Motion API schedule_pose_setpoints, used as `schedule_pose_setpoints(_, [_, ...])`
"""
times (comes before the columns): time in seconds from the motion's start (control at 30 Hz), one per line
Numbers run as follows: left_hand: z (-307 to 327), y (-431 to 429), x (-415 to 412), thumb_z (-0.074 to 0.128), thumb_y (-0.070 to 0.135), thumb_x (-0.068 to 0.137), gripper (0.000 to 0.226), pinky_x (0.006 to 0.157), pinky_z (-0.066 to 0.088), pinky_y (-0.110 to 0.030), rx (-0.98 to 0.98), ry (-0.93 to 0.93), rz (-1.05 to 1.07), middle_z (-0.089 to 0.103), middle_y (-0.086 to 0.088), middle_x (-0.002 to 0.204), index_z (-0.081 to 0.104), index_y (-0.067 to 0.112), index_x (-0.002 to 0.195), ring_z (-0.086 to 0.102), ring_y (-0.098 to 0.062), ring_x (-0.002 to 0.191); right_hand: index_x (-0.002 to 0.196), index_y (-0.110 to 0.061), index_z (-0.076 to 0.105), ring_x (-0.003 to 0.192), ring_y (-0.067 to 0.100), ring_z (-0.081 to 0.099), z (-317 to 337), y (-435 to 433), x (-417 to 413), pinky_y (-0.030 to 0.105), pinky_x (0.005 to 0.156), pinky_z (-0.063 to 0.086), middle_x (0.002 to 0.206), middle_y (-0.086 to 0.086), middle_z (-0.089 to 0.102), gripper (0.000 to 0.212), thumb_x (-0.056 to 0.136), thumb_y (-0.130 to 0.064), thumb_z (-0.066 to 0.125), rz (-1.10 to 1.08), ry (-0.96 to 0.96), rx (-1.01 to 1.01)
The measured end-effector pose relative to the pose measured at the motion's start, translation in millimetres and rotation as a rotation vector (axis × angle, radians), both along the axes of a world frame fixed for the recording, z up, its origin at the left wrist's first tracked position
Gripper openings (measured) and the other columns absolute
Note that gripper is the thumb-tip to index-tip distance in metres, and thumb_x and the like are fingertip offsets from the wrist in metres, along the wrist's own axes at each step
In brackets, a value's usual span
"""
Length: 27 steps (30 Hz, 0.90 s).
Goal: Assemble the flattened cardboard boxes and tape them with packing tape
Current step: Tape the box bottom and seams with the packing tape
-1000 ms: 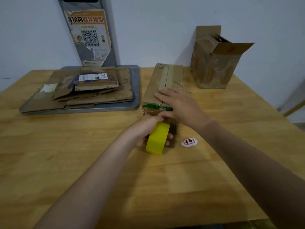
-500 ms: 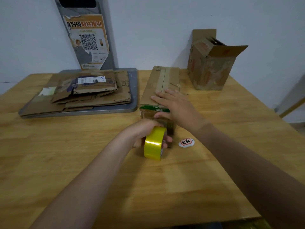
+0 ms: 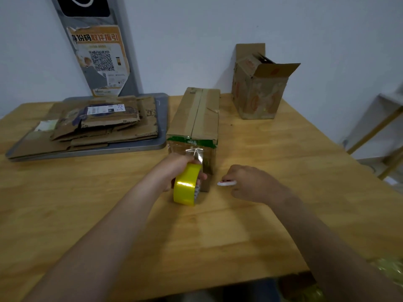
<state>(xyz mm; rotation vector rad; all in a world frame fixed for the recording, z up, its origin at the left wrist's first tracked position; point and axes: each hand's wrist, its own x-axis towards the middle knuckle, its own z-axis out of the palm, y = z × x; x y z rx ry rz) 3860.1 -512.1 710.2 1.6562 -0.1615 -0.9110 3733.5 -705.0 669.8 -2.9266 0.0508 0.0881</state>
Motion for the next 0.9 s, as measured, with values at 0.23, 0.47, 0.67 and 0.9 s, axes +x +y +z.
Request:
schedule_pose_setpoints(0.23, [8.7, 3.2, -6.9, 0.050, 0.010, 0.104, 0.023, 0.041, 0.053, -0.023, 0.057, -0.100, 0.036, 0.072, -0.016, 0.059, 0.066, -0.005, 0.113, 0.066, -0.020, 0.043, 0.114, -0.017, 0.074, 0.087, 0.019, 0.062, -17.7, 6.2, 7.8, 0.037, 0.078, 0.048, 0.102, 0.004, 0.062, 0.024, 0.099, -0.014, 0.055, -0.089, -0.229, 0.131])
schedule_pose_setpoints(0.47, [11.0, 5.9, -10.4, 0.057, 0.008, 0.101, 0.015, 0.035, 0.045, -0.018, 0.057, -0.142, 0.059, 0.071, -0.007, 0.055, 0.069, 0.000, 0.105, 0.068, -0.014, 0.042, 0.109, -0.020, 0.070, 0.041, 0.008, 0.050, 29.7, 29.5, 18.2, 0.016, 0.041, 0.035, 0.077, -0.010, 0.070, 0.021, 0.104, -0.013, 0.050, -0.248, -0.416, 0.909])
schedule_pose_setpoints(0.67, [8.9, 9.0, -10.8, 0.060, 0.013, 0.099, 0.011, 0.036, 0.045, -0.016, 0.021, -0.179, 0.043, 0.072, 0.000, 0.057, 0.068, 0.008, 0.102, 0.068, -0.009, 0.045, 0.100, -0.022, 0.065, 0.071, 0.002, 0.056, 63.0, 46.9, 28.9, 0.019, 0.058, 0.037, 0.081, -0.013, 0.063, 0.008, 0.101, -0.022, 0.057, -0.090, -0.457, 0.548])
schedule_pose_setpoints(0.9, [7.9, 11.9, -10.6, 0.060, 0.020, 0.100, 0.021, 0.046, 0.055, -0.024, -0.014, -0.113, 0.016, 0.079, -0.016, 0.085, 0.070, 0.006, 0.111, 0.077, -0.021, 0.067, 0.102, -0.014, 0.062, 0.075, 0.018, 0.051, 73.9, 63.6, 53.0, 0.030, 0.053, 0.029, 0.084, -0.001, 0.058, 0.022, 0.100, -0.035, 0.058, 0.082, -0.409, 0.052])
